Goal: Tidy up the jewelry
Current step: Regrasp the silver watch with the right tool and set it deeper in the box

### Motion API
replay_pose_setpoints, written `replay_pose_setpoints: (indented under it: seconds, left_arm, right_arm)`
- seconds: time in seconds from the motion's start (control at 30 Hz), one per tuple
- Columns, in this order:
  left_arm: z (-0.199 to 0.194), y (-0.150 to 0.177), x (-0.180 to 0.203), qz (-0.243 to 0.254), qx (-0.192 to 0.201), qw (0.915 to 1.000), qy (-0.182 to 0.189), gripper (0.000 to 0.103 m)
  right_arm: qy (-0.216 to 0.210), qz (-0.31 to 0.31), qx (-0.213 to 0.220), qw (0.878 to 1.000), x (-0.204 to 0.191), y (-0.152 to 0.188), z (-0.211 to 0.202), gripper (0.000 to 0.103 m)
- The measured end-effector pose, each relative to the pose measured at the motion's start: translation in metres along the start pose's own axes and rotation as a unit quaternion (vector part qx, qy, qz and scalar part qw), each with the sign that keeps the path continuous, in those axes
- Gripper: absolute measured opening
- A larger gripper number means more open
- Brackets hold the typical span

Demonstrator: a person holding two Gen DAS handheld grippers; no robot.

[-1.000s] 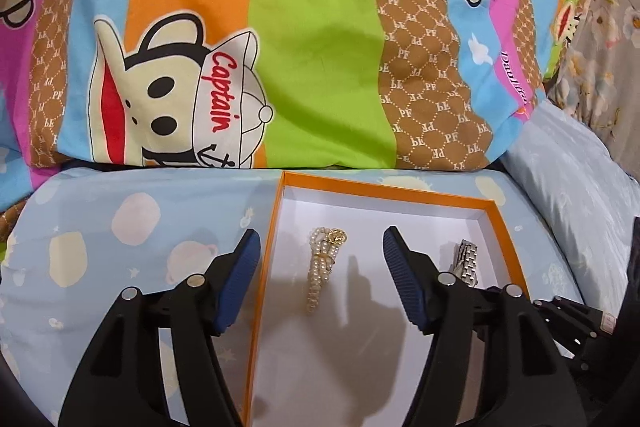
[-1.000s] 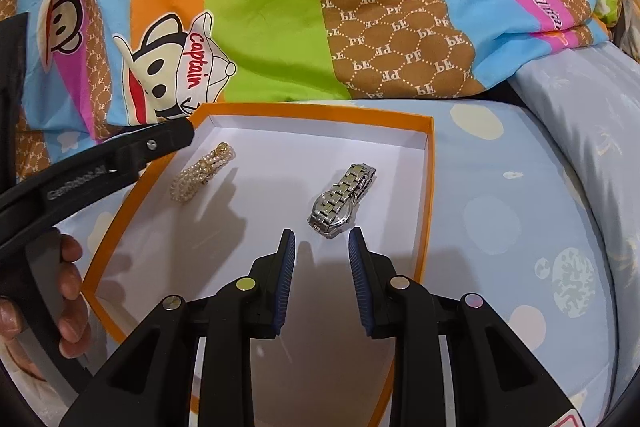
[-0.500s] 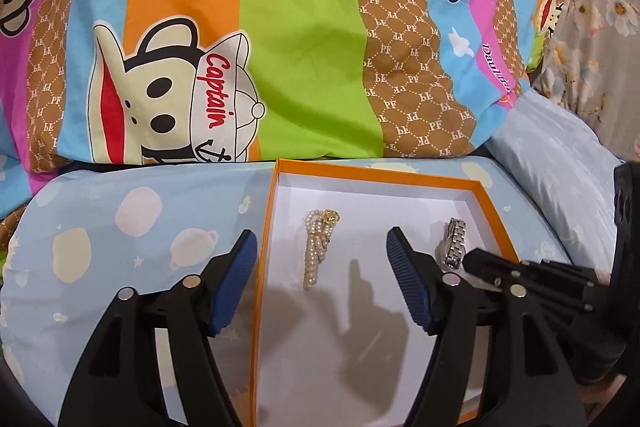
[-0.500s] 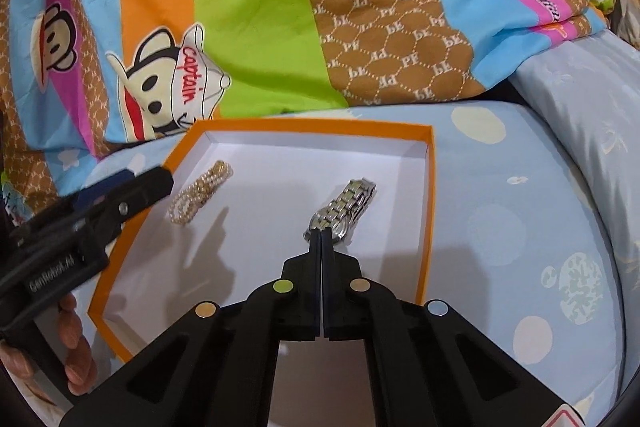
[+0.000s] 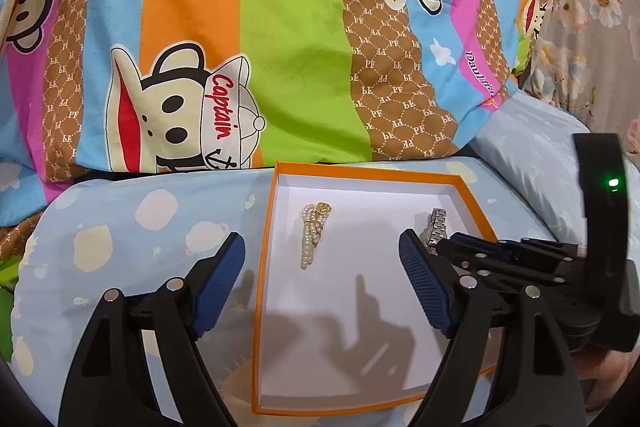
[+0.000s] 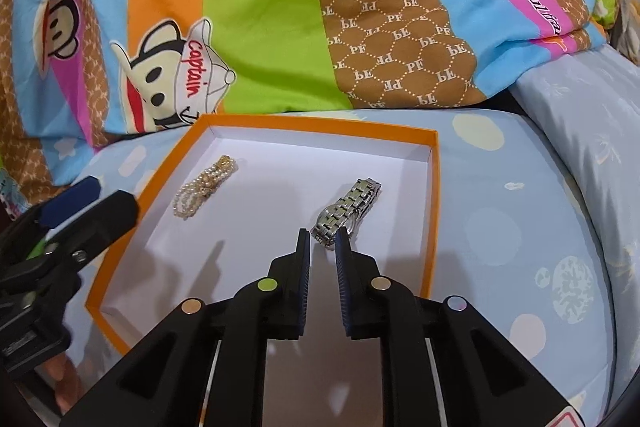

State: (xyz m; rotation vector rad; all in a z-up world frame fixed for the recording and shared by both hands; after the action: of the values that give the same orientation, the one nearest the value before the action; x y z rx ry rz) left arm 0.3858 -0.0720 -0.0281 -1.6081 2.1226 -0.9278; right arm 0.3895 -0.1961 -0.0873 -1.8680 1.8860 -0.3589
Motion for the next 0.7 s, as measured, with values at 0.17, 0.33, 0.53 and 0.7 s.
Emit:
replay_pose_setpoints:
  seconds: [0.17, 0.33, 0.53, 0.7]
  left_arm:
    - [-0.001, 0.000, -0.006, -0.011, 0.000, 0.9999, 0.002, 0.077]
    - [-0.003, -0.002, -0.010, -0.024, 0.001, 0.9997, 0.008, 0.077]
    - [-0.003, 0.000, -0.010, -0.025, 0.000, 0.9996, 0.010, 0.077]
    - [-0.005, 0.000, -0.008, -0.026, 0.001, 0.9996, 0.012, 0.077]
  right_arm:
    - [0.035, -0.002, -0.007, 0.999, 0.001, -0.002, 0.009, 0.027]
    - [0.041, 0.023, -0.023, 0.999, 0.010, -0.006, 0.016, 0.019]
    - [0.024, 0.033, -0.012, 0.999, 0.014, -0.007, 0.001, 0.015]
    - [-0.010, 0.042, 0.005, 0.999, 0.013, -0.005, -0.027, 0.012]
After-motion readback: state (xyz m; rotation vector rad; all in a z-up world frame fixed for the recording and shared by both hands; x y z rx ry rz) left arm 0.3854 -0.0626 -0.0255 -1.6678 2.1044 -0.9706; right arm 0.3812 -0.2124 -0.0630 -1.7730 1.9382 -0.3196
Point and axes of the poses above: each gripper's, at about its wrist camera, not at the fingertips, and z roughly the way its jaws point, x to its right, y to its underside, the point moved 10 cm from there along z, roughly the way its jaws point, and after that the axes turned 8 degrees about -x, right-handed, at the moved point
